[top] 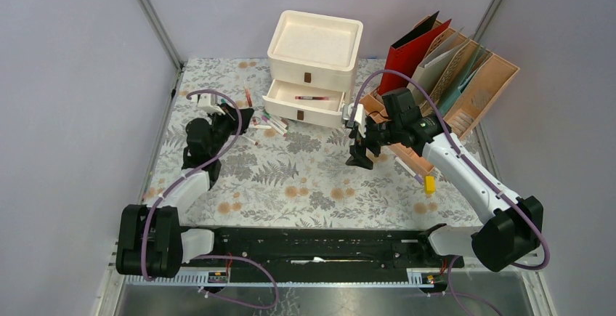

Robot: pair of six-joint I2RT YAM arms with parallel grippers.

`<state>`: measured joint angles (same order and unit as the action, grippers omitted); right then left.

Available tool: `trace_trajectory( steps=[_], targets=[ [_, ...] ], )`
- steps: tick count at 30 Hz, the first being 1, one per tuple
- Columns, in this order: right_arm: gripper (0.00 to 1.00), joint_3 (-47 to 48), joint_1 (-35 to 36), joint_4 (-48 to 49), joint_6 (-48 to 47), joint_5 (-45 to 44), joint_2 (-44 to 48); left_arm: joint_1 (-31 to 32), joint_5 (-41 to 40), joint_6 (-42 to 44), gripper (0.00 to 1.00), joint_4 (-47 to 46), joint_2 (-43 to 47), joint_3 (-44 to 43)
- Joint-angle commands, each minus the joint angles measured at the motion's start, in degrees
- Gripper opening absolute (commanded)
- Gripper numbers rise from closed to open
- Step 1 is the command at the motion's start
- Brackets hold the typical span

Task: Organize the desk
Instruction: Pick up the stationery from the center of the board, then place the stationery in the drawer.

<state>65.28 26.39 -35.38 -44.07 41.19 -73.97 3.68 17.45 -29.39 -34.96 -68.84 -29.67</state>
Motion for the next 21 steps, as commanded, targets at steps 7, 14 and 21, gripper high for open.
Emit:
trace_trajectory(
  steps=[7,14,21],
  targets=[
    [0.9,-0.15,-0.15,0.75,-0.29,1.39,-0.18,8.77,15.65,14.42,0.0,-20.74,-2.9,-3.34],
    [0.9,-0.24,-0.15,0.75,-0.37,1.36,-0.73,18.78,7.01,45.28,0.0,1.65,-7.57,-17.63],
    [0.9,-0.29,-0.13,0.75,-0.57,0.85,-0.73,21.04,2.18,63.22,0.1,18.72,-14.82,-29.99]
  ],
)
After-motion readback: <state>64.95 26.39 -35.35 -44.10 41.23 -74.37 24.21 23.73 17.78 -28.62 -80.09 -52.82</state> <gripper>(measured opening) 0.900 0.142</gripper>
